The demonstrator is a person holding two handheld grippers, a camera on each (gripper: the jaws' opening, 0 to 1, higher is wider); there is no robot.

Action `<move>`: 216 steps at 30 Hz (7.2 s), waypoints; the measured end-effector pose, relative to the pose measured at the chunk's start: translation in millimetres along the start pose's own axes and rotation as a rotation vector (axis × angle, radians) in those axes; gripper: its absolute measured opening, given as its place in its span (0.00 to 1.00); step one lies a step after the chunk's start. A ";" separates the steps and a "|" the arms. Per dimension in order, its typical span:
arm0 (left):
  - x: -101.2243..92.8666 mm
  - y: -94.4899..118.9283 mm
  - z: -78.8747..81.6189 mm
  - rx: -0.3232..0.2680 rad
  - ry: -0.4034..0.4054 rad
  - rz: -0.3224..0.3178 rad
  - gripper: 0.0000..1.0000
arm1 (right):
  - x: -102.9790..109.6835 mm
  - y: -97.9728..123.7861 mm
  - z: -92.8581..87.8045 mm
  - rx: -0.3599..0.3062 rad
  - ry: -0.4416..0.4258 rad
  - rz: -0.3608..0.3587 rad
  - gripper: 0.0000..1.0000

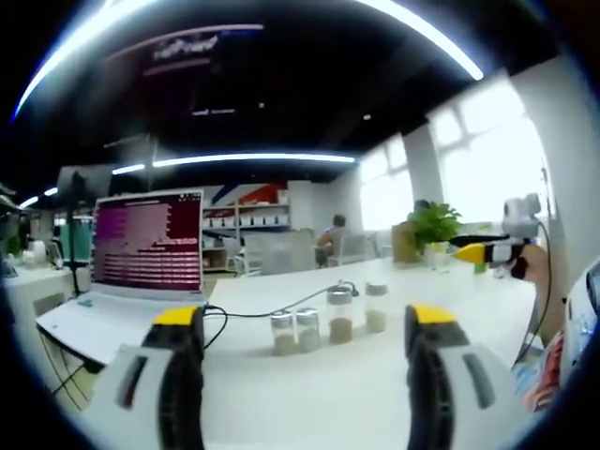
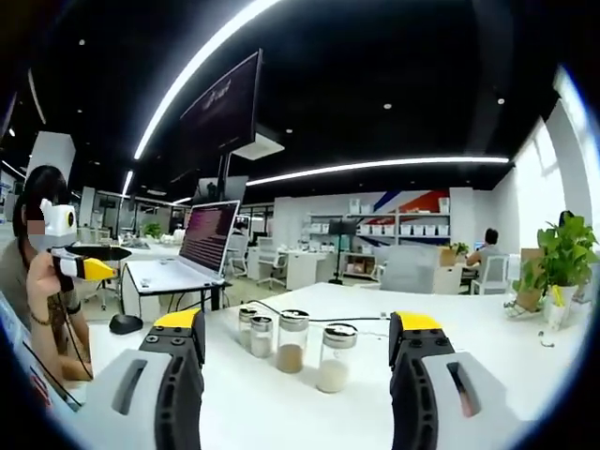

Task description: Rotate the seasoning bottle until the label or dispensing opening points toward the visible target arrow and the bottle remains upright within the marked orientation range

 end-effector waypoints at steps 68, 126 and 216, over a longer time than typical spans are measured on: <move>0.8 3.0 3.5 -0.027 0.004 -0.018 0.94 | 10.1 -139.0 -54.3 0.108 0.020 -0.011 0.66; 4.8 -7.3 3.8 -0.053 0.019 -0.055 0.88 | -16.5 -231.7 -107.0 0.111 -0.030 -0.138 0.47; -9.7 -8.5 4.5 -0.060 -0.007 -0.130 0.82 | 25.9 -143.0 -79.8 0.160 -0.012 0.190 0.40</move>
Point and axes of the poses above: the point that each gripper's makers call its tool centre point, and the gripper's own axes: y roughly backward along the fingers, x roughly to its left, z roughly out of its top, the point moved 5 cm from there along y, roughly backward along the fingers, and after that the axes turned 11 degrees about -y, right-handed, at the moved point
